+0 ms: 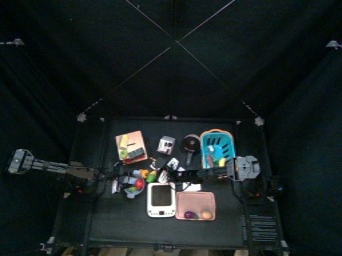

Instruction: Drop sushi in basket

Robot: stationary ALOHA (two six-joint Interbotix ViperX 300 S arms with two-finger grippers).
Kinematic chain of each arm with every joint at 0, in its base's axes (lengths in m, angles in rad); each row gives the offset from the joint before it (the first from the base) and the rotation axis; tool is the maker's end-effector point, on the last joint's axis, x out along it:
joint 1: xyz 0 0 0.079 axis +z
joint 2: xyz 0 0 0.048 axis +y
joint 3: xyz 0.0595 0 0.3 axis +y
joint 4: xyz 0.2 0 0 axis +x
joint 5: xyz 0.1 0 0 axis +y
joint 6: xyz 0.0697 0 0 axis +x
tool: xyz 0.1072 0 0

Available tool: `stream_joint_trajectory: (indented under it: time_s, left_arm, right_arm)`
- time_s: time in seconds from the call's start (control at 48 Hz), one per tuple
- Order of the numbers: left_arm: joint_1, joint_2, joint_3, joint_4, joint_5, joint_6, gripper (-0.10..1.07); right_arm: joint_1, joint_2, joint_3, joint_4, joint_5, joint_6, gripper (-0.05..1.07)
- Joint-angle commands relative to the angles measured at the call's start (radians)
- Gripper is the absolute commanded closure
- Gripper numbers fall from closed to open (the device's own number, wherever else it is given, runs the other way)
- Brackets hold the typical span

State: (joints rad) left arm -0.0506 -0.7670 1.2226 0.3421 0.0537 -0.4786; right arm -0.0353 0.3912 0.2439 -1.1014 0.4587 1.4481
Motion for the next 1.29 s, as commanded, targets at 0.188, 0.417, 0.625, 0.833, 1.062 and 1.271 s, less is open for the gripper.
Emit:
stream_joint_trajectory:
  time_s: [0.188,0.417,0.625,0.833,1.062,1.271]
  left_arm:
    - [0.0,0.002,-0.009,0.002,-0.003,0.002,0.13]
    - [-0.005,0.002,-0.009,-0.003,-0.003,0.0,0.13]
    - [-0.005,0.002,-0.009,-0.003,-0.003,0.0,0.13]
    - [-0.006,0.002,-0.011,-0.003,-0.003,0.0,0.13]
    - [-0.009,0.002,-0.014,-0.003,-0.003,0.002,0.13]
    - [-0.008,0.002,-0.018,-0.003,-0.003,0.0,0.13]
  right_arm:
    - [0.009,-0.107,-0.021,0.06,0.003,0.0,0.31]
    - [0.023,-0.215,0.006,0.097,0.014,0.0,0.31]
    - [0.051,-0.298,0.052,0.103,0.14,0.0,0.31]
    - [0.057,-0.393,0.104,0.126,0.249,0.009,0.31]
    - [0.052,-0.528,0.175,0.132,0.314,0.017,0.31]
    - [0.034,-0.607,0.268,0.186,0.439,0.026,0.31]
